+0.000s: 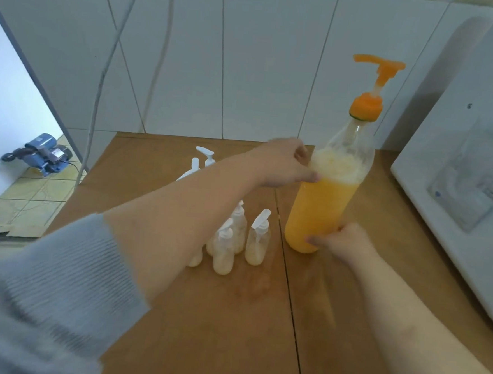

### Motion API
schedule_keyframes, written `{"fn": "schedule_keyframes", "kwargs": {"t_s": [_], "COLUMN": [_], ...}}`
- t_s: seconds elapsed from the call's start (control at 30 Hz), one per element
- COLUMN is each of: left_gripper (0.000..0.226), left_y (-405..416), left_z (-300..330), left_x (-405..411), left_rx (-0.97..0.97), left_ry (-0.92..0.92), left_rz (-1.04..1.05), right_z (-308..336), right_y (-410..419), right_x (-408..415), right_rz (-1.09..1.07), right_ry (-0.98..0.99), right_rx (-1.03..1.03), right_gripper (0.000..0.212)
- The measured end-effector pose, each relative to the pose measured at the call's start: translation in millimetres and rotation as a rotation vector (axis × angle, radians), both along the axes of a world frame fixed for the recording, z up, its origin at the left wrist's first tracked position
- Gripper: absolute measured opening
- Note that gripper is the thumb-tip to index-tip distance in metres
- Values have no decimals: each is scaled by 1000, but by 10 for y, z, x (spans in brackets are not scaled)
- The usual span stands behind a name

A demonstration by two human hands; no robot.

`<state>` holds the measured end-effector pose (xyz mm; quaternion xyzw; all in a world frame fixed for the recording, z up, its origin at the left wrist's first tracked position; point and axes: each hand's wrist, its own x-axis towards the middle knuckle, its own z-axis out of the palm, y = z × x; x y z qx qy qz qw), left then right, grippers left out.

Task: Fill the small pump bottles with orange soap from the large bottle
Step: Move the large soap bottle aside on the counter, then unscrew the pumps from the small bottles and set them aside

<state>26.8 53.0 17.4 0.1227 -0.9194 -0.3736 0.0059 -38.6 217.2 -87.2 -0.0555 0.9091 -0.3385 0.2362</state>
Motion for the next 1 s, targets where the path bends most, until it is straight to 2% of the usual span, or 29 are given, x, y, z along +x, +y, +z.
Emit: {"fn": "schedule_keyframes", "kwargs": {"t_s": [0.03,0.1,0.17,0.23,0.33,0.53,0.67,0.8,0.87,0.97,1.0], "left_gripper": [51,36,23,15,12,20,32,61,63,32,27], "left_y": [-68,-184,-255,-272,-208,-129,-10,152,224,269,267], "left_z": [37,63,2,-128,-370,-647,-688,-646,-597,-518,-492], "left_x": [116,386,650,865,1103,1307,1328,1230,1168,1131,1141], "left_rx": [9,112,210,266,268,171,88,-3,45,201,307], "left_ry": [65,234,409,511,492,418,411,371,373,444,449], "left_rz": [33,144,309,428,456,436,436,346,310,264,215], "right_z": [5,-15,-8,-25,-83,-110,80,684,982,1251,1305], "right_y": [2,-31,-132,-266,-411,-512,-430,-356,-364,-366,-359], "right_x": [80,265,461,595,659,682,733,855,911,978,992], "right_rz": [39,164,251,267,287,336,282,174,140,175,203], "right_ry": [-78,-117,-27,85,175,348,486,644,611,413,325], "right_rx": [78,56,-96,-221,-323,-328,-349,-438,-527,-673,-723], "right_gripper": [68,55,51,56,56,14,14,15,20,21,19]}}
